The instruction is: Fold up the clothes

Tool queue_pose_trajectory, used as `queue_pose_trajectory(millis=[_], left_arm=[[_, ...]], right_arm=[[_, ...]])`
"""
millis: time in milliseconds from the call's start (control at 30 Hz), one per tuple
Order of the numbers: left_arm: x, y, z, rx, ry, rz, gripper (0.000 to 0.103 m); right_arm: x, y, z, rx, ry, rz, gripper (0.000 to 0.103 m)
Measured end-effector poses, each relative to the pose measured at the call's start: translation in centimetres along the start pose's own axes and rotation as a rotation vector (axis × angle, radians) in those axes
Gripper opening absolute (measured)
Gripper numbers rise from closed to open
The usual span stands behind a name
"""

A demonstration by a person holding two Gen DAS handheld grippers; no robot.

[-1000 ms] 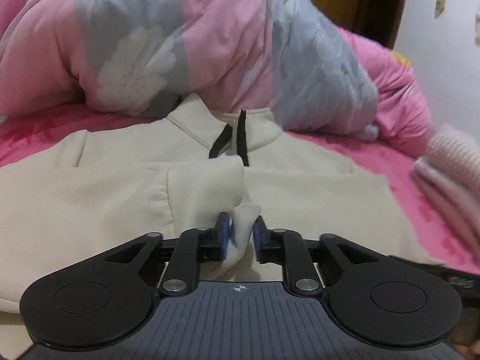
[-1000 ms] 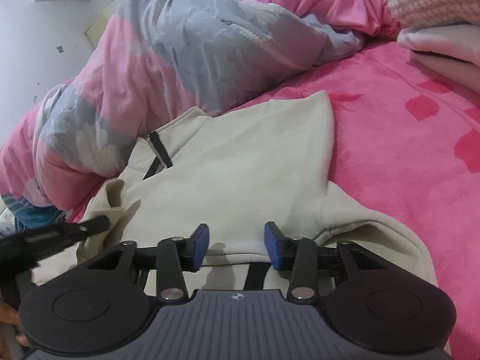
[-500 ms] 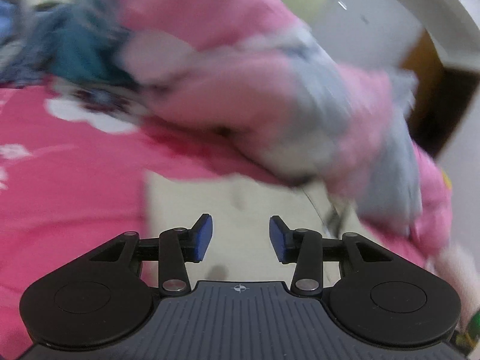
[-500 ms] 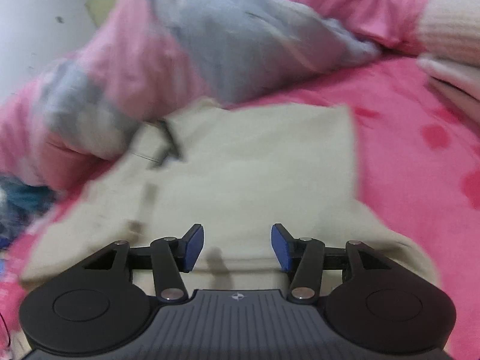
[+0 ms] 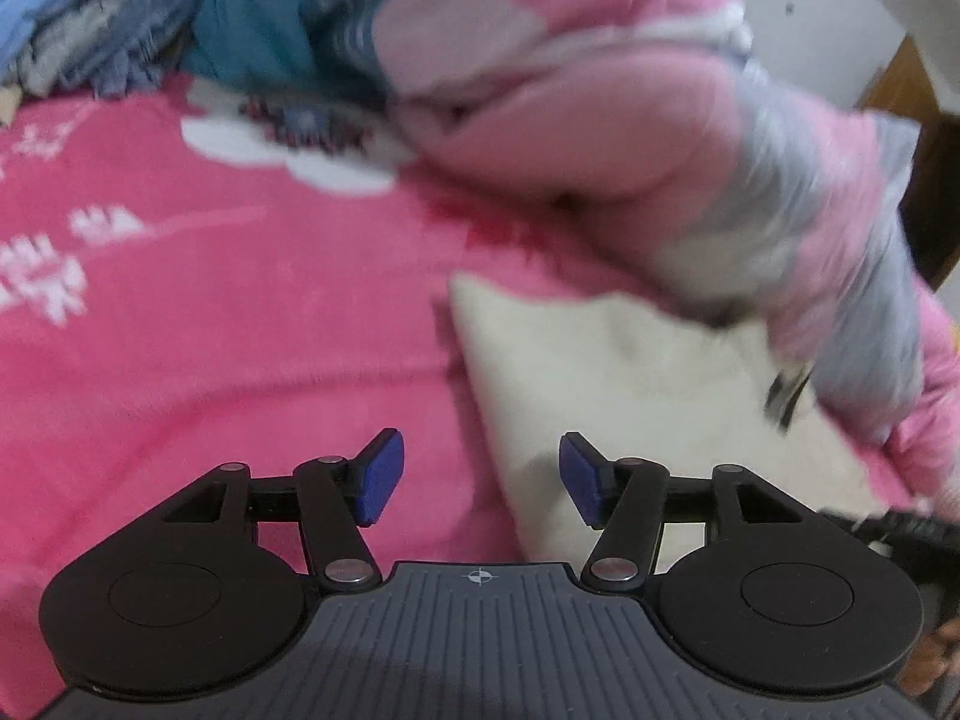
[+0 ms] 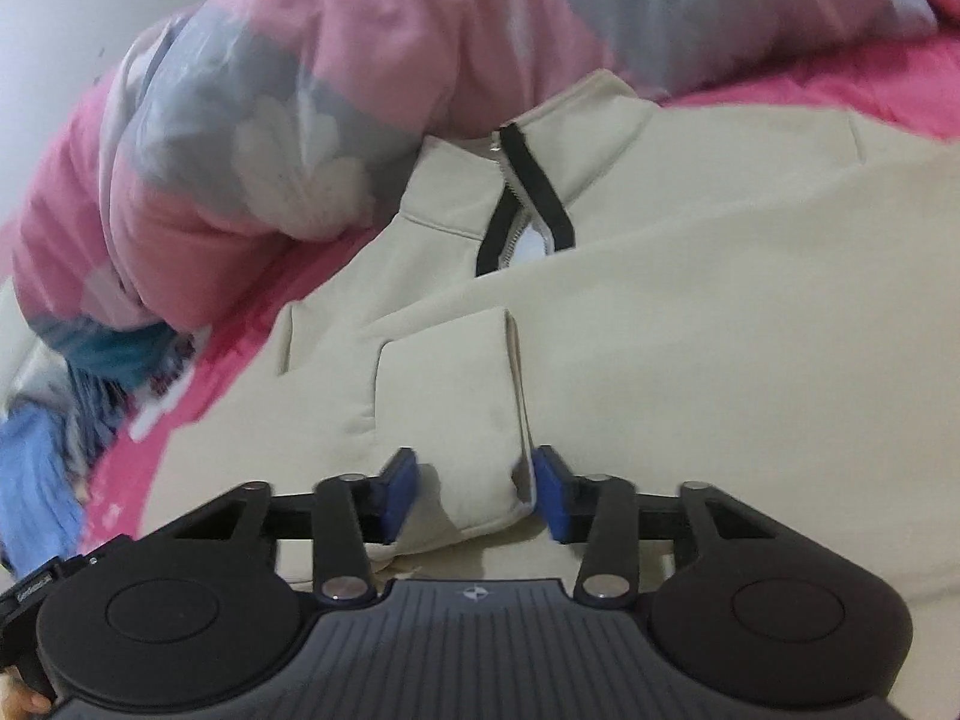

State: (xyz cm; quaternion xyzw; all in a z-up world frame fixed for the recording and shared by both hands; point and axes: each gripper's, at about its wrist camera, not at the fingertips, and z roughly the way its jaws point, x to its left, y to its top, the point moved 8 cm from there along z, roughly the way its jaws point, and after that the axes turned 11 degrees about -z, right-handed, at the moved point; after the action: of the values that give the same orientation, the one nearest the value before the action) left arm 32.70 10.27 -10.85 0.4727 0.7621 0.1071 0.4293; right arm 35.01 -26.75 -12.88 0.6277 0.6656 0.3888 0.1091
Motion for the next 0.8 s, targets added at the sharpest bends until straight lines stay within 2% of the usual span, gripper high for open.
queue_pose_trajectory(millis=[67, 133, 367, 433, 533, 633, 733, 800], left_arm=[[-0.2, -0.5, 0.5, -0.023, 0.008, 0.023, 0.058], [-0.5, -0.5, 0.5, -0.039, 0.003, 0.040, 0.058], [-3.9, 0.7, 0.2, -0.079, -0.077, 0.079, 0.057], [-5.4, 0.7, -0.2, -0.097, -0.116, 0.111, 0.057], [-7.4, 0.2, -0.4, -0.110, -0.171, 0.162, 0.057], [-8.0, -1.0, 0.4, -0.076, -0.170, 0.189, 0.058], [-8.4, -2.3, 1.4, -0.037, -0.160, 0.212, 0.058], [-8.6, -2.9, 1.8, -0.018, -0.154, 0.220, 0.058]], right_arm=[[0.2, 0.3, -0.1, -0.007, -0.013, -0.014, 0.011], [0.4, 1.2, -0.4, -0.031, -0.015, -0.015, 0.009], [1.8, 7.2, -6.3, -0.293, -0.017, -0.055, 0.007], [1.0, 8.5, -8.8, -0.374, -0.067, -0.066, 0.007], [-1.6, 8.8, -12.5, -0.471, -0.156, -0.056, 0.006], [-5.6, 7.4, -14.2, -0.479, -0.212, 0.021, 0.005], [-9.0, 5.3, -13.2, -0.411, -0.233, 0.101, 0.004], [-10.0, 4.5, -12.4, -0.386, -0.250, 0.110, 0.004]])
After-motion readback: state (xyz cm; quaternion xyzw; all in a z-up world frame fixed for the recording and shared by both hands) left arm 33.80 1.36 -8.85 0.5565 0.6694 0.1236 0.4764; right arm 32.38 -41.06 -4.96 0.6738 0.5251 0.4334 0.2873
